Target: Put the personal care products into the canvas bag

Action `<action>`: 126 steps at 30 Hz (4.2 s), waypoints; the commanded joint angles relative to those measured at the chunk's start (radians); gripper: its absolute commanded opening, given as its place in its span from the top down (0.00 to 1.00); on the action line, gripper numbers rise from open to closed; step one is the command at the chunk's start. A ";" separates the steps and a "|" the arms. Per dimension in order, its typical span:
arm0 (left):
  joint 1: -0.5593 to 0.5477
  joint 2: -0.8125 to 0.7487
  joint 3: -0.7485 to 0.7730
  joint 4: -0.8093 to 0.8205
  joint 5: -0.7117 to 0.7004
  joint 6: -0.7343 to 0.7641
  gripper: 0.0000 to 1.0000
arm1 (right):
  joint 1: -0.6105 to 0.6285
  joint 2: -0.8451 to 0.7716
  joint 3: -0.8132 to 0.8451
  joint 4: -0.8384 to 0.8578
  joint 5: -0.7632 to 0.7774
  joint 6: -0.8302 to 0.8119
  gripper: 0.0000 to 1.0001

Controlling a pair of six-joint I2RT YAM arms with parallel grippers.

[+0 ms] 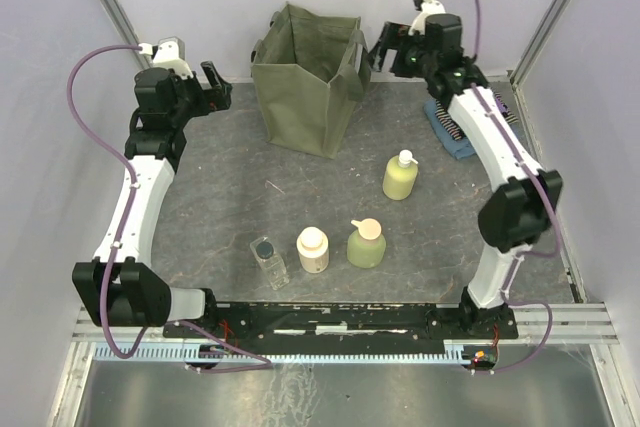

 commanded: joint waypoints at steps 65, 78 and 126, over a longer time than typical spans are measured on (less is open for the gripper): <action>-0.268 -0.076 0.112 -0.235 0.019 0.148 0.00 | 0.267 -0.235 -0.149 -0.391 -0.020 -0.158 0.20; -0.287 -0.100 0.046 -0.279 0.012 0.112 0.00 | 0.217 -0.224 0.033 -0.607 0.387 -0.158 0.00; -0.296 -0.089 -0.138 -0.079 0.043 0.010 0.00 | 0.090 -0.176 -0.472 -0.282 0.192 -0.341 0.34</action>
